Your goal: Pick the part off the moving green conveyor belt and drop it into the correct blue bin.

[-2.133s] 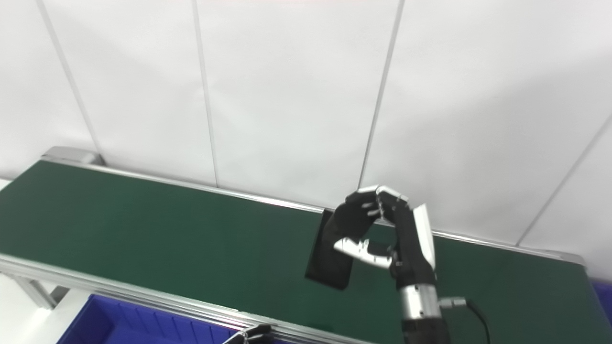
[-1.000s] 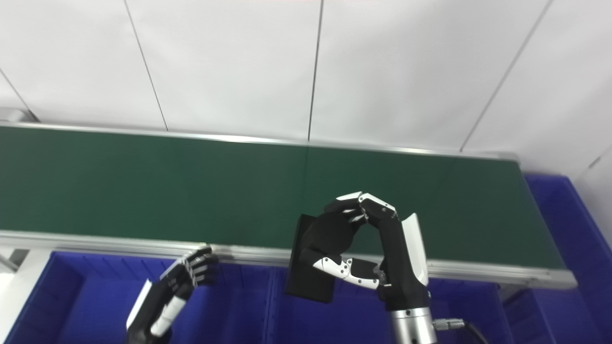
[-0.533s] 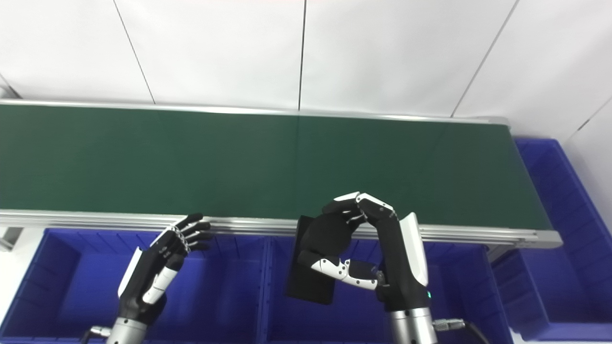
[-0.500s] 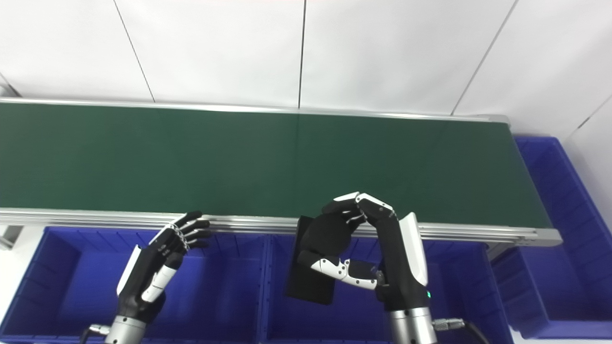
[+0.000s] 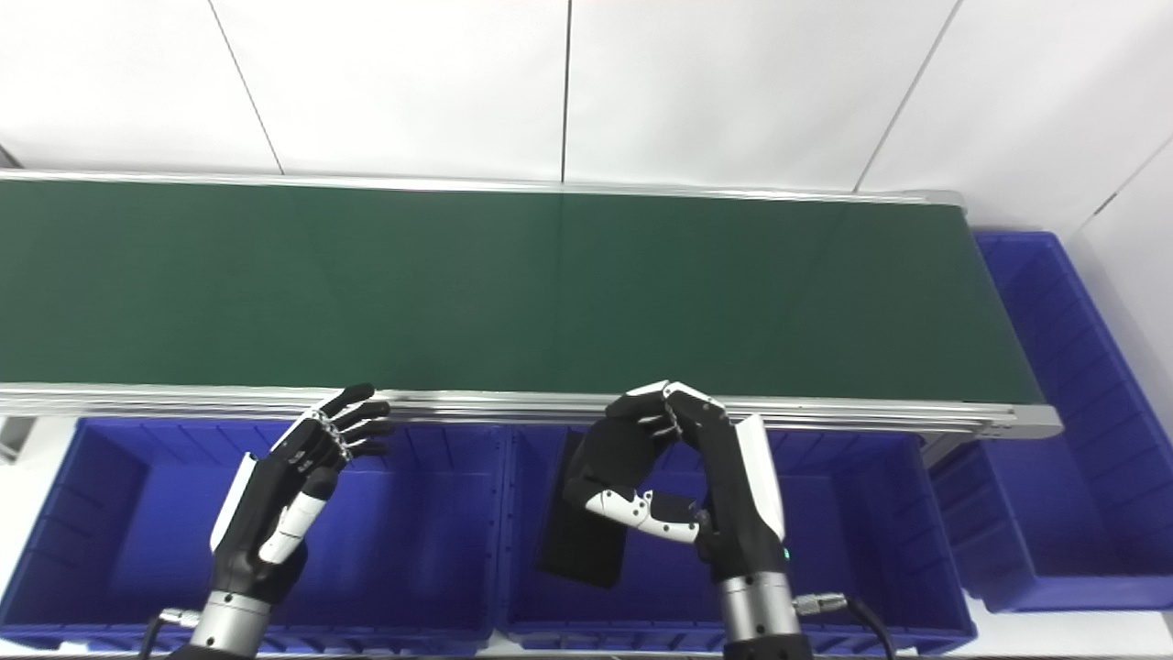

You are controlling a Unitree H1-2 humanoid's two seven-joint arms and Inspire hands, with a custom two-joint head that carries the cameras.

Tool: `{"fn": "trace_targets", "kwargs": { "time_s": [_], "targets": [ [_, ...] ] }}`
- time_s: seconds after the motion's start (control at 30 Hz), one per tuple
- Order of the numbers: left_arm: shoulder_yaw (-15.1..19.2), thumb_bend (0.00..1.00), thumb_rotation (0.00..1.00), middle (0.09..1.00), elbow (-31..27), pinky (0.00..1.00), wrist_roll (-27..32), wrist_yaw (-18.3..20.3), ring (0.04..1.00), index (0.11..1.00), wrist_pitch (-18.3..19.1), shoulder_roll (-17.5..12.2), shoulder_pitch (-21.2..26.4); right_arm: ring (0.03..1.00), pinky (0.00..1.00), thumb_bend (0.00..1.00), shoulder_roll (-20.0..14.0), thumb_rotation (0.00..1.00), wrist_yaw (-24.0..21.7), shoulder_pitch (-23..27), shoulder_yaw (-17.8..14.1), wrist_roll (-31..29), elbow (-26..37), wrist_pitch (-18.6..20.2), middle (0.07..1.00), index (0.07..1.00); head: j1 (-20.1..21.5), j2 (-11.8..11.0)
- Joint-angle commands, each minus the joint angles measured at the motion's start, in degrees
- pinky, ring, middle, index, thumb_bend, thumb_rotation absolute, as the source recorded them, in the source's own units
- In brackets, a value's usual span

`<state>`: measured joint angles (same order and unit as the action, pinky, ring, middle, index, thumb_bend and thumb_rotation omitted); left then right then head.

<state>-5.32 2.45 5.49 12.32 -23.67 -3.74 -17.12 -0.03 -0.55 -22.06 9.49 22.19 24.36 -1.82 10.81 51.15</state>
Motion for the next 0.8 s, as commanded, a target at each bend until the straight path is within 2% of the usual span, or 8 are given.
{"fn": "trace_targets", "kwargs": {
  "time_s": [0.0, 0.3, 0.43, 0.77],
  "targets": [
    [-0.1, 0.71, 0.74, 0.766, -2.3, 0.66, 1.2, 0.3, 0.723, 0.814, -0.9, -0.3, 0.3, 0.469, 0.39, 0.5, 0.6, 0.0, 0.9, 0.9, -0.2, -0.5, 0.3, -1.0, 0.51, 0.469, 0.1, 0.0],
    [-0.3, 0.71, 0.73, 0.765, -2.4, 0.67, 1.9, 0.6, 0.725, 0.815, -0.7, -0.7, 0.3, 0.467, 0.38, 0.5, -0.2, 0.0, 1.4, 4.2, -0.3, 0.7, -7.8, -0.8, 0.515, 0.475, 0.5, 0.4],
    [-0.2, 0.71, 0.73, 0.763, -2.5, 0.66, 2.1, 0.7, 0.723, 0.814, -0.7, -0.9, 0.3, 0.451, 0.36, 0.5, -0.7, 0.0, 2.1, 5.7, 0.0, 1.5, -11.4, -2.0, 0.517, 0.488, 0.9, 0.5],
    [-0.5, 0.71, 0.72, 0.767, -2.3, 0.67, 3.1, 1.1, 0.726, 0.816, -0.2, -1.7, 0.6, 0.433, 0.35, 0.5, -2.0, 0.0, 3.2, 7.8, 1.4, 5.4, -14.9, -1.5, 0.502, 0.499, 2.0, 0.5]
  ]
}}
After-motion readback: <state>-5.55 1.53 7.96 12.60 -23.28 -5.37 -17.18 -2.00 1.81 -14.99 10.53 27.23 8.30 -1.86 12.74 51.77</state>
